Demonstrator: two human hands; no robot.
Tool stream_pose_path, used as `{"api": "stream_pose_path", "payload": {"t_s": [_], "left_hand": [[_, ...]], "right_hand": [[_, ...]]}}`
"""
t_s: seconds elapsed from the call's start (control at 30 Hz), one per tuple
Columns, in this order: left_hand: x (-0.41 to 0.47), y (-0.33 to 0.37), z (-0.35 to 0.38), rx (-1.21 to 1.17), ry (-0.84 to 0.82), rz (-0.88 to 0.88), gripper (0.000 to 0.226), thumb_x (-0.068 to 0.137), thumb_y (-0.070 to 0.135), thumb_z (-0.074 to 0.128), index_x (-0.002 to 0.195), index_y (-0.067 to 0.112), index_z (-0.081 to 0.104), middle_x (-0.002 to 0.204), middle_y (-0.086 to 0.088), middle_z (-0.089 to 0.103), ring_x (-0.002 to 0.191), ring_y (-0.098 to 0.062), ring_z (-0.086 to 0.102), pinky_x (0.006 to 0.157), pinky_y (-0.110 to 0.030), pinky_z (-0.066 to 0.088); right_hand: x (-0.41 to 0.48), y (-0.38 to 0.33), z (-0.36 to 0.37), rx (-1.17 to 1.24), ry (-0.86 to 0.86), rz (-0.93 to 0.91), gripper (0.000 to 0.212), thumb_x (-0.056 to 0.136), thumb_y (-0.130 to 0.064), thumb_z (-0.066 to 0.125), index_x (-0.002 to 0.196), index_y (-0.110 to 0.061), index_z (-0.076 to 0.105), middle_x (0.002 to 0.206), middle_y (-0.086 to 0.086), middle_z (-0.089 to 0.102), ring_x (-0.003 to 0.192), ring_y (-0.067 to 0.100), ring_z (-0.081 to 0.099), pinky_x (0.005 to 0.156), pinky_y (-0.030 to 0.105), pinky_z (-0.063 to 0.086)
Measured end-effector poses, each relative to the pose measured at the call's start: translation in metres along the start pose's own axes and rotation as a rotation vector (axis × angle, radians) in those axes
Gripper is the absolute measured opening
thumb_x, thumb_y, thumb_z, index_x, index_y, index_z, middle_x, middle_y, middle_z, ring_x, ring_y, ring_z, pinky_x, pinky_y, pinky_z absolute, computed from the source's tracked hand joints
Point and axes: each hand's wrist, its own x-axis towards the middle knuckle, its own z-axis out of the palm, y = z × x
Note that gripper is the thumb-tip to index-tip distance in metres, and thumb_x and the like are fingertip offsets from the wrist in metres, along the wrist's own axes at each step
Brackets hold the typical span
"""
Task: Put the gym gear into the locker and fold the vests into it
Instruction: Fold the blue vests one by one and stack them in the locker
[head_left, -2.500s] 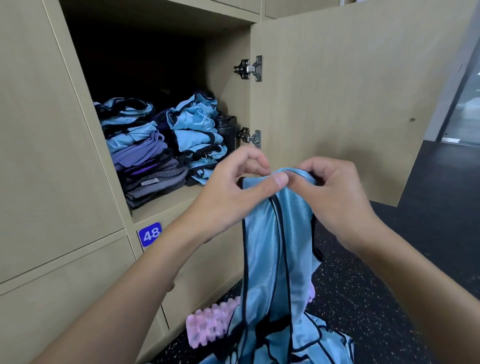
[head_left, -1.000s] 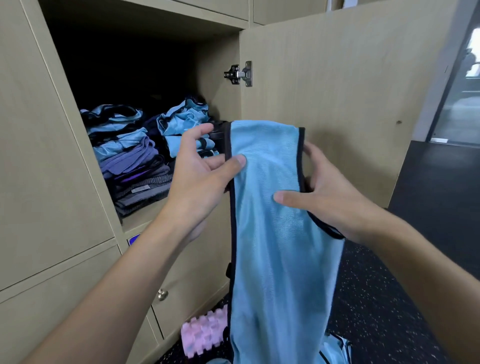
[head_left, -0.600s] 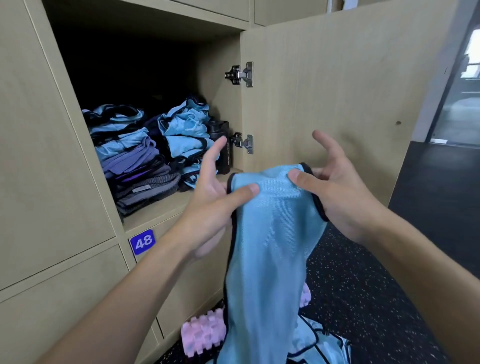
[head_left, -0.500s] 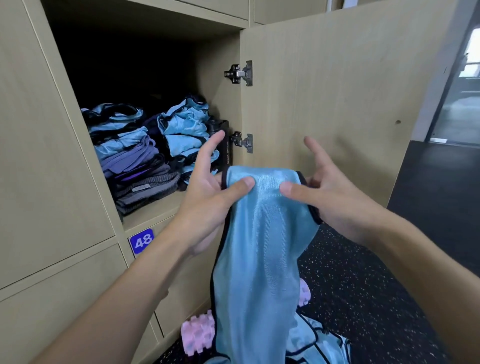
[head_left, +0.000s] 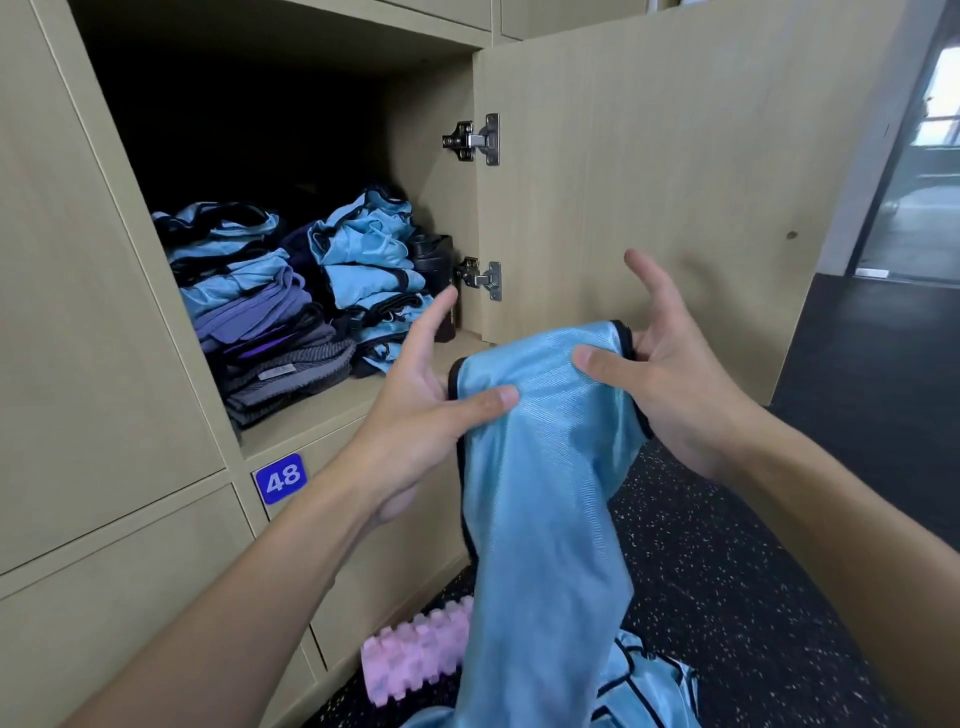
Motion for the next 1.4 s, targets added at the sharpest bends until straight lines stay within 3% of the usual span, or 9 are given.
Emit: {"api": "stream_pose_path", "payload": {"t_s": [0.1,0.3,0.4,0.53,0.77,0.93,1.07,1.2,1.4], "left_hand": [[0.000,0.000,0.001,-0.023,-0.003,0.003,0.092,0.084,-0.009,0.068,0.150,0.044,0.030,0.114,-0.007,0.074,0.105,-0.023,0.071,0.083,-0.031,0.059],[-0.004,-0.002,0.010,0.017,-0.093,-0.036,0.088,0.083,-0.010,0.070,0.146,0.042,0.040,0.138,0.014,0.055,0.110,-0.017,0.069,0.084,-0.028,0.058],[0.000,0.005,0.009,-0.061,-0.003,-0.009,0.086,0.084,-0.012,0.066,0.144,0.044,0.043,0.117,-0.007,0.072,0.100,-0.024,0.072,0.083,-0.036,0.060],[0.003,0.014,-0.001,-0.128,0.128,0.048,0.081,0.086,-0.012,0.063,0.144,0.042,0.046,0.123,-0.003,0.069,0.100,-0.024,0.072,0.083,-0.038,0.060],[0.003,0.017,-0.010,-0.115,0.195,0.042,0.073,0.090,-0.005,0.064,0.143,0.042,0.047,0.149,0.005,0.048,0.115,-0.022,0.066,0.095,-0.044,0.056],[-0.003,0.009,-0.002,0.030,0.047,-0.079,0.056,0.085,0.006,0.073,0.130,0.037,0.061,0.123,-0.014,0.068,0.105,-0.024,0.069,0.099,-0.049,0.053],[-0.006,0.002,0.008,0.255,-0.048,-0.113,0.051,0.069,0.017,0.089,0.115,0.031,0.071,0.120,0.006,0.070,0.099,-0.009,0.071,0.093,-0.029,0.055],[-0.003,0.002,0.015,0.203,0.076,-0.105,0.019,0.079,0.002,0.080,0.091,0.017,0.077,0.084,-0.006,0.078,0.075,-0.019,0.074,0.068,-0.028,0.060],[0.006,0.013,0.009,-0.060,0.288,-0.078,0.022,0.084,0.000,0.073,0.107,0.001,0.072,0.093,-0.017,0.076,0.081,-0.028,0.074,0.068,-0.034,0.061]], "right_hand": [[0.001,0.001,-0.003,-0.032,0.018,0.007,0.090,0.092,0.001,0.063,0.149,-0.050,0.015,0.088,0.015,0.074,0.089,0.030,0.073,0.087,0.043,0.058],[0.001,0.005,-0.009,-0.017,-0.004,0.024,0.091,0.092,-0.002,0.064,0.149,-0.050,0.012,0.090,0.013,0.076,0.090,0.025,0.074,0.087,0.039,0.058],[0.001,0.011,-0.013,-0.017,-0.097,0.090,0.104,0.081,-0.008,0.073,0.153,-0.045,0.007,0.095,0.014,0.076,0.095,0.024,0.073,0.083,0.029,0.058],[-0.002,0.021,-0.013,-0.069,-0.232,0.186,0.112,0.074,-0.005,0.082,0.147,-0.056,0.014,0.116,0.043,0.057,0.102,0.042,0.067,0.099,0.042,0.051],[-0.005,0.034,-0.008,-0.049,-0.147,0.191,0.101,0.081,0.002,0.074,0.144,-0.058,0.022,0.108,0.028,0.068,0.092,0.032,0.070,0.089,0.055,0.054],[-0.007,0.025,0.001,0.020,-0.110,0.084,0.097,0.088,0.014,0.058,0.145,-0.054,0.020,0.100,0.018,0.072,0.085,0.026,0.068,0.080,0.037,0.057],[-0.012,0.018,0.008,-0.028,-0.103,0.049,0.100,0.087,0.012,0.063,0.147,-0.054,0.018,0.087,0.014,0.069,0.077,0.023,0.065,0.077,0.035,0.057],[-0.013,0.018,0.010,0.042,0.045,0.076,0.100,0.084,0.004,0.072,0.149,-0.050,0.019,0.105,0.021,0.068,0.092,0.025,0.072,0.085,0.040,0.059],[-0.022,0.029,0.020,0.000,-0.100,0.198,0.106,0.081,0.001,0.076,0.149,-0.048,0.011,0.098,0.012,0.076,0.090,0.031,0.074,0.085,0.046,0.059]]}}
